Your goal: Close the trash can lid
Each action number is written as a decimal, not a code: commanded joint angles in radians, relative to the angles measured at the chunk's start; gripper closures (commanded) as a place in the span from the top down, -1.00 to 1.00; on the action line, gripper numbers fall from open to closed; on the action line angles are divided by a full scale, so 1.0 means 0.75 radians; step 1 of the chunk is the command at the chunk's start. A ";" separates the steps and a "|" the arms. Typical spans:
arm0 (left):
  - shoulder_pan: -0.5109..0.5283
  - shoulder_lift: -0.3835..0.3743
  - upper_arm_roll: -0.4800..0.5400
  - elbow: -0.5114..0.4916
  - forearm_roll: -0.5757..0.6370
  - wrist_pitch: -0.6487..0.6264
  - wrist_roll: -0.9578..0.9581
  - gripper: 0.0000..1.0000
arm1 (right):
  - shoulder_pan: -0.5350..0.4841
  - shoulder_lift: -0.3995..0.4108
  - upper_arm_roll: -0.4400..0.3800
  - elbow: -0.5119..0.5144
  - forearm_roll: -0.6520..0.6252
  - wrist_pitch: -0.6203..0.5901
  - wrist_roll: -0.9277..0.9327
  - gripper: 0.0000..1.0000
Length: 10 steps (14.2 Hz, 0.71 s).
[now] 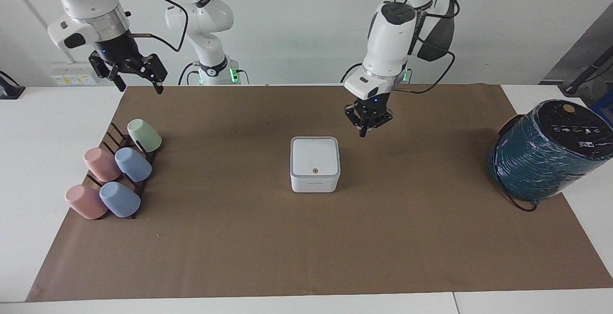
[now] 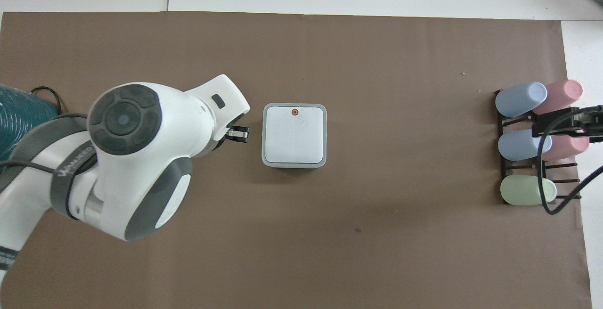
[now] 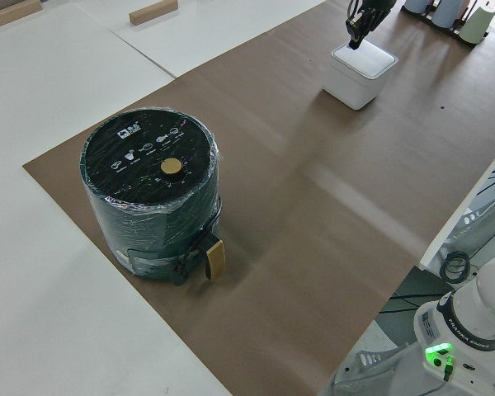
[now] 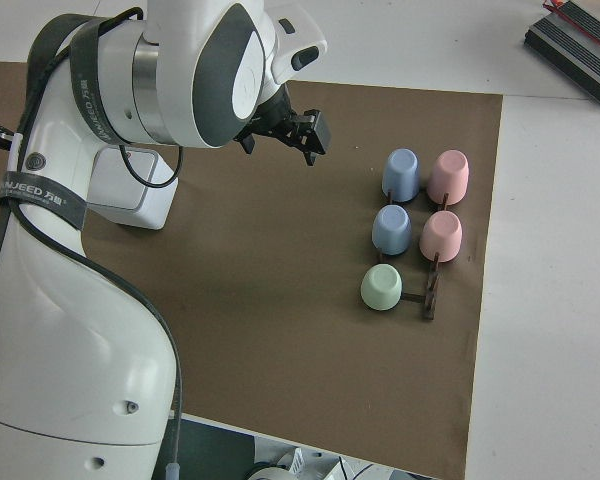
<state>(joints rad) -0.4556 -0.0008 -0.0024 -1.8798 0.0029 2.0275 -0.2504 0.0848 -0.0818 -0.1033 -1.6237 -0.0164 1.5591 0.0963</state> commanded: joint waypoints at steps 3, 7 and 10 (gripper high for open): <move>0.210 -0.126 -0.005 -0.048 0.019 -0.134 0.213 1.00 | -0.005 -0.016 0.007 -0.003 -0.003 -0.019 0.017 1.00; 0.321 -0.103 -0.003 0.103 0.017 -0.246 0.274 1.00 | -0.005 -0.016 0.007 -0.003 -0.003 -0.019 0.017 1.00; 0.394 -0.034 -0.003 0.299 0.002 -0.373 0.371 1.00 | -0.005 -0.016 0.007 -0.003 -0.003 -0.019 0.017 1.00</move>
<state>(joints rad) -0.1967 -0.0762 0.0047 -1.7722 0.0032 1.8288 -0.0115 0.0848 -0.0818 -0.1033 -1.6237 -0.0164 1.5591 0.0963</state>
